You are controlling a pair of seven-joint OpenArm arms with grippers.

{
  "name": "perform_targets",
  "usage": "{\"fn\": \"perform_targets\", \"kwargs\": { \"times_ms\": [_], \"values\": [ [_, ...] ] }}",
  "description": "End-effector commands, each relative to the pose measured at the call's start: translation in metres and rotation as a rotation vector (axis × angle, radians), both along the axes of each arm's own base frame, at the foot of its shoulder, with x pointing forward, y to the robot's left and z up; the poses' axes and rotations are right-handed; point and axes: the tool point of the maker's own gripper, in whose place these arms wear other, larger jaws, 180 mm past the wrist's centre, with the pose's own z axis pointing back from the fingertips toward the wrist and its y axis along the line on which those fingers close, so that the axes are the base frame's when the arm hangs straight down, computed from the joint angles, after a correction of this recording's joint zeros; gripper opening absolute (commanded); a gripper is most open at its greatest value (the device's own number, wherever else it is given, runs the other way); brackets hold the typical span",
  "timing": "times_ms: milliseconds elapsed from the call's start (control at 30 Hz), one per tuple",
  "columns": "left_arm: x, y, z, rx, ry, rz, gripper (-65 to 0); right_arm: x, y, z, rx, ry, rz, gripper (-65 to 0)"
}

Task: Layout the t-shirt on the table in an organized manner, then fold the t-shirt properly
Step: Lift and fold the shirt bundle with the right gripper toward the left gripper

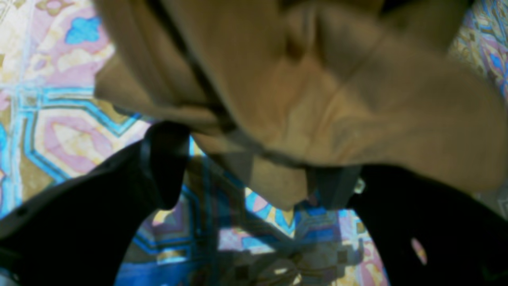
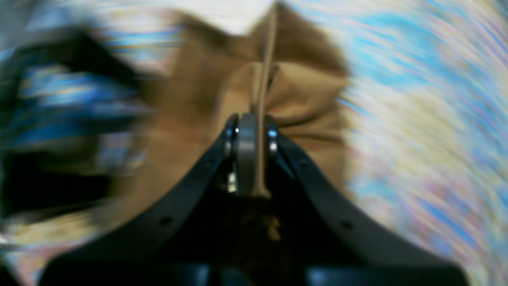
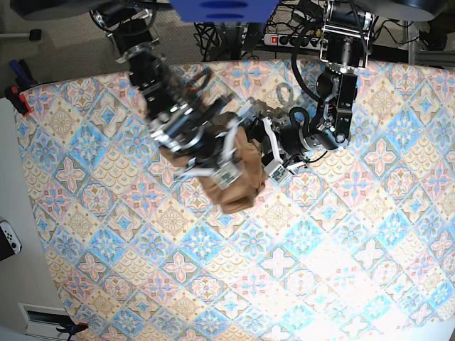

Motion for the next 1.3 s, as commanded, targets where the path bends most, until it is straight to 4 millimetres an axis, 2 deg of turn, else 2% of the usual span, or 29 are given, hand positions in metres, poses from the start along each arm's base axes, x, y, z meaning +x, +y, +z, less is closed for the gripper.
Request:
{"fn": "perform_targets", "kwargs": {
  "times_ms": [0,133,267,333,433,533,600,667,767,867,967,1133,1267],
  "values": [
    [0.01,-0.003,0.014,-0.031,-0.04,0.004,-18.0,-0.001,0.015,0.014,0.037,-0.037,0.042,-65.0],
    [0.009,-0.003,0.013,-0.027,-0.036,0.002,-18.0,-0.028,0.047,0.009,0.035,-0.023,0.16,-65.0],
    [0.005,0.001,0.006,0.017,0.005,-0.016,-18.0,-0.037,0.056,0.005,0.03,-0.009,0.194,-65.0],
    [0.005,0.002,0.006,0.03,0.016,-0.025,-18.0,-0.038,0.054,-0.004,0.017,0.013,0.191,-65.0],
    [0.006,0.0,0.023,0.061,-0.029,-0.058,-17.9,-0.038,0.048,-0.024,-0.017,0.057,0.182,-65.0],
    [0.002,-0.003,0.043,0.066,-0.092,-0.073,-17.9,-0.025,0.029,-0.037,-0.036,0.089,0.115,-65.0],
    [0.001,-0.003,0.056,0.064,-0.133,-0.074,-17.9,-0.017,0.017,-0.039,-0.039,0.093,0.075,-65.0],
    [-0.001,0.004,0.064,0.063,-0.157,-0.047,-17.9,-0.01,0.008,-0.037,-0.035,0.089,0.041,-62.8],
    [-0.002,0.012,0.08,0.062,-0.205,-0.018,-17.9,-0.005,0.001,-0.035,-0.032,0.085,0.016,-53.9],
    [-0.004,0.017,0.105,0.014,-0.264,0.014,-17.9,-0.004,-0.001,-0.033,-0.034,0.075,0.015,-46.5],
    [-0.003,0.023,0.123,-0.058,-0.291,0.049,-17.9,-0.002,-0.001,-0.014,-0.026,0.018,0.031,-41.8],
    [0.003,0.035,0.136,-0.114,-0.307,0.1,-17.9,0.002,0.005,0.026,0.023,-0.084,0.043,-40.5],
    [0.004,0.036,0.136,-0.107,-0.311,0.104,-17.9,0.002,0.007,0.034,0.037,-0.106,0.046,-40.5]
  ]
}}
